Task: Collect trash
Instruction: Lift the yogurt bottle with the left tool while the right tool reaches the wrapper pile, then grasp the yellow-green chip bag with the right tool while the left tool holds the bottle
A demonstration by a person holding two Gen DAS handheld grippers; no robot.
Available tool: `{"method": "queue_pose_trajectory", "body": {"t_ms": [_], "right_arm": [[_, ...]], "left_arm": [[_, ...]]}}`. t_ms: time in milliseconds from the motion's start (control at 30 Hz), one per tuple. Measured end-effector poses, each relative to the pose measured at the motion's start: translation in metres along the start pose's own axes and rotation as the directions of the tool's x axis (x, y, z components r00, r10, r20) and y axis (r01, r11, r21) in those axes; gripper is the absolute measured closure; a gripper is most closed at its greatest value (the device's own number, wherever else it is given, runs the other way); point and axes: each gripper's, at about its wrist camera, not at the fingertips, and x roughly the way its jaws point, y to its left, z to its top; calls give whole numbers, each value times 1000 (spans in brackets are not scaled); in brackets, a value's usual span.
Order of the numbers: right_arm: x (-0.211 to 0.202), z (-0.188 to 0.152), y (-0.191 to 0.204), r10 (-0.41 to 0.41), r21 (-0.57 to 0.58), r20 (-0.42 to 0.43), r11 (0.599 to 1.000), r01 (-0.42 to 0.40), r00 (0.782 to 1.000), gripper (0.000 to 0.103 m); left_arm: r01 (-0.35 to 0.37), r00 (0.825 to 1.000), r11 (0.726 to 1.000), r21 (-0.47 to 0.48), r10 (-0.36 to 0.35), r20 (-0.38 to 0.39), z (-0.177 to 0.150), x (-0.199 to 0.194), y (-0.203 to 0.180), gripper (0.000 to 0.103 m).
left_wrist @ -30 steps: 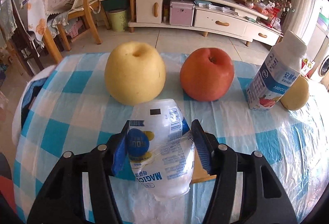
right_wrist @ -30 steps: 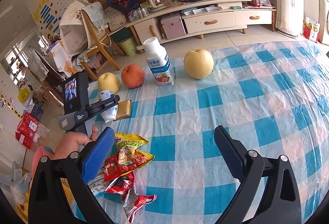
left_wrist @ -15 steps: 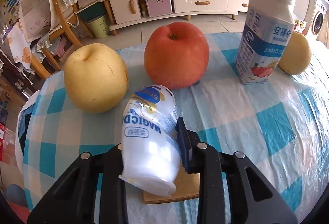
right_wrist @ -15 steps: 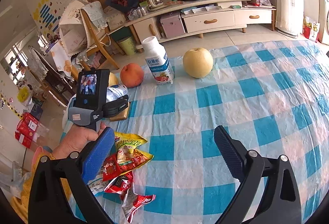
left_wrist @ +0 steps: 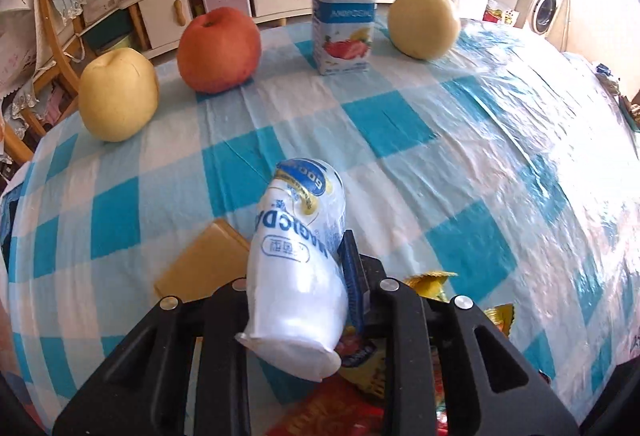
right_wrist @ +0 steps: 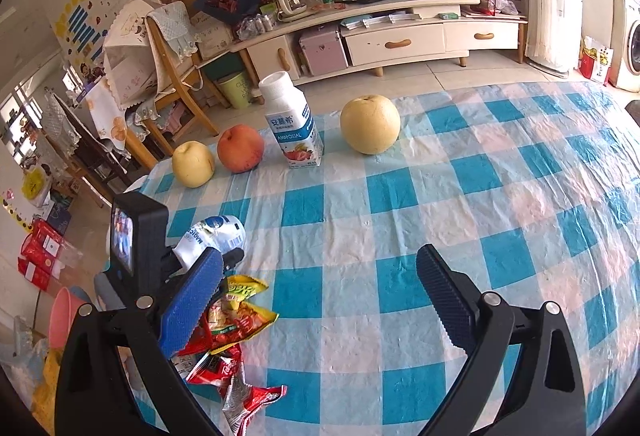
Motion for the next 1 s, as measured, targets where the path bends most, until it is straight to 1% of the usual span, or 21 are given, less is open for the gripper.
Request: {"method": "queue_pose_trajectory", "body": {"t_ms": [67, 200, 333, 433, 533, 633, 733, 800, 867, 900, 933, 967, 1000], "right_arm": [[4, -1, 4, 1, -21, -16, 1000, -1, 1000, 7], [15, -5, 12, 10, -68, -60, 998, -14, 998, 7], [30, -12, 20, 17, -116, -125, 993, -32, 992, 7], [41, -19, 27, 17, -161, -176, 986, -46, 984, 7], [49, -25, 34, 37, -186, -220, 979, -79, 975, 7], [58, -33, 45, 66, -211, -274, 969, -127, 959, 7], [69, -45, 59, 117, -215, -344, 956, -200, 932, 7], [76, -52, 68, 126, -216, -375, 952, -219, 918, 8], [82, -56, 72, 151, -190, -408, 951, -245, 901, 20], [85, -57, 72, 164, -167, -423, 953, -254, 891, 33], [88, -59, 72, 171, -145, -437, 955, -257, 883, 41], [92, -61, 73, 161, -145, -447, 957, -250, 880, 44], [94, -63, 75, 140, -164, -452, 958, -236, 881, 46]], "left_arm": [[13, 1000, 1000, 27, -13, 0, -8, -5, -13, 78], [50, 999, 999, -12, -50, 18, -19, -13, -17, 79], [70, 996, 992, -104, -63, 62, -29, -21, -3, 79], [85, 991, 980, -179, -65, 116, -37, -37, 10, 79], [90, 984, 964, -251, -47, 171, -46, -60, 26, 80], [85, 978, 951, -298, -22, 209, -57, -83, 39, 80], [64, 974, 944, -325, 12, 227, -69, -100, 48, 80], [54, 972, 938, -343, 30, 234, -78, -107, 53, 80], [51, 970, 929, -368, 42, 240, -90, -114, 59, 80], [55, 969, 923, -380, 42, 242, -94, -116, 61, 80], [60, 969, 916, -396, 42, 244, -98, -118, 66, 79], [65, 968, 908, -414, 44, 247, -104, -121, 71, 79], [69, 967, 902, -426, 44, 251, -108, -122, 76, 79]]}}
